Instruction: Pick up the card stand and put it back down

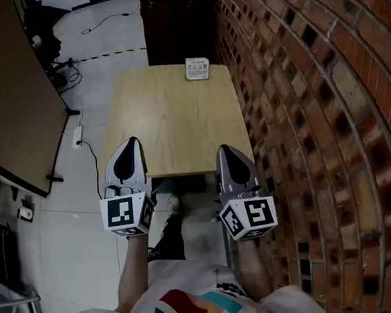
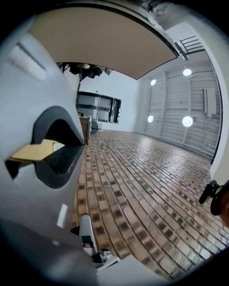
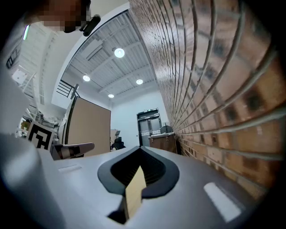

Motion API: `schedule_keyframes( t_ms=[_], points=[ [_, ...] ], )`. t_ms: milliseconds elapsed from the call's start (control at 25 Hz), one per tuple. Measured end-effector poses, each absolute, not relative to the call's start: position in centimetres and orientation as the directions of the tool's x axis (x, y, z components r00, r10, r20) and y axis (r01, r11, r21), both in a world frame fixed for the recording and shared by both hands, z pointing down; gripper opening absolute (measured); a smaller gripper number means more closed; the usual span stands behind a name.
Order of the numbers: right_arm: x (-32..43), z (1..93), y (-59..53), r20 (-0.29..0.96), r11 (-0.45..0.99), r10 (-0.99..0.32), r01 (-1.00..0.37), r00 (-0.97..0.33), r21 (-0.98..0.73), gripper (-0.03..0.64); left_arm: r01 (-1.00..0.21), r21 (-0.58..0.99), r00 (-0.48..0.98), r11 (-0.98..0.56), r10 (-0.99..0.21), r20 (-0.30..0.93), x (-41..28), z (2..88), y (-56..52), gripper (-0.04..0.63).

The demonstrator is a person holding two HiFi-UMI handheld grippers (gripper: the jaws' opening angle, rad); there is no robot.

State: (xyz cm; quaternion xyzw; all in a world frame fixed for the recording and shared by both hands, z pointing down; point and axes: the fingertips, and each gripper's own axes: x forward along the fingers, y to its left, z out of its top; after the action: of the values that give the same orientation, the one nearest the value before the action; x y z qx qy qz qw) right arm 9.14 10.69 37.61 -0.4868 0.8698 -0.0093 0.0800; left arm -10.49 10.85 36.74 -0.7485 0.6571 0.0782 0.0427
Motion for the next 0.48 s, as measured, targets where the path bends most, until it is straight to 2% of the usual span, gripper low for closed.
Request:
schedule_keyframes(
  t_ms=[240,480],
  points=[
    [5.0,33.4,-6.7,-0.157,0.487,-0.870,-0.865,-0.468,-0.120,0.000,-0.986,0.010,0.162,-0.166,-0.973,-0.167,-15.1,32.9,-6.5,0.003],
    [5.6,35.0,-12.1,-0.090,0.436,-0.900,-0.885,-0.426,-0.167,0.000,-0.980,0.024,0.193,-0.196,-0.977,-0.095,-14.7,34.5,-11.5,0.005]
  ],
)
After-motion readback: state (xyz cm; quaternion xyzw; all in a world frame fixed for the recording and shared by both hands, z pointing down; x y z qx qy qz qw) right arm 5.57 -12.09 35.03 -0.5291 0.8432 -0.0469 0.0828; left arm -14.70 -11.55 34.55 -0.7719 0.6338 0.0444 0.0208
